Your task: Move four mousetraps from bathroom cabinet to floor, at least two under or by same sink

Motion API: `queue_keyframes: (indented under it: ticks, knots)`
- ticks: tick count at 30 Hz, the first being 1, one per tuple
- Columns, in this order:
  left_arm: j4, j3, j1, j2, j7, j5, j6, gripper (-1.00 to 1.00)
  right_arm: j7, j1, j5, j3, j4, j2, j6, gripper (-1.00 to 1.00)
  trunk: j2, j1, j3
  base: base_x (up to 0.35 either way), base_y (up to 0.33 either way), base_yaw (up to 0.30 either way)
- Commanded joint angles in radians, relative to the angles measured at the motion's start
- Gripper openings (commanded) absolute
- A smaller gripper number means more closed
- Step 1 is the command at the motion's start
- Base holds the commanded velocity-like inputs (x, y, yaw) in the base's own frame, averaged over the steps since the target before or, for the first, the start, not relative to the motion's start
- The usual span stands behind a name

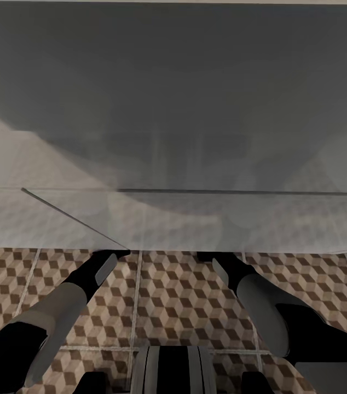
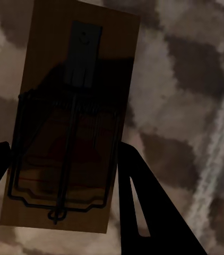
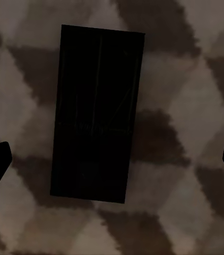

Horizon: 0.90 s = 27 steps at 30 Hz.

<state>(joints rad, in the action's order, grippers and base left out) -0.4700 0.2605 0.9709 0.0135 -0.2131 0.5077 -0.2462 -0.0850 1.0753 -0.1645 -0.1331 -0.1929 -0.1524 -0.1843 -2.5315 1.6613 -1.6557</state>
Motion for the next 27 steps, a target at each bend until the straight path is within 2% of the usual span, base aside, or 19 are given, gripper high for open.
queue_keyframes:
  ticks: [1,27]
  knots:
    - [-0.003,0.007,0.000,0.001,-0.007,0.009,-0.004,-1.00,-0.001,0.000,-0.010,-0.008,-0.002,-0.001,-0.006,1.00,0.000,0.000,-0.001,0.000,0.000,0.000]
    - [-0.016,0.000,0.000,0.002,-0.003,0.009,-0.004,-1.00,-0.001,0.000,-0.010,-0.009,-0.011,-0.001,-0.003,1.00,0.000,0.000,-0.001,0.000,0.000,0.000]
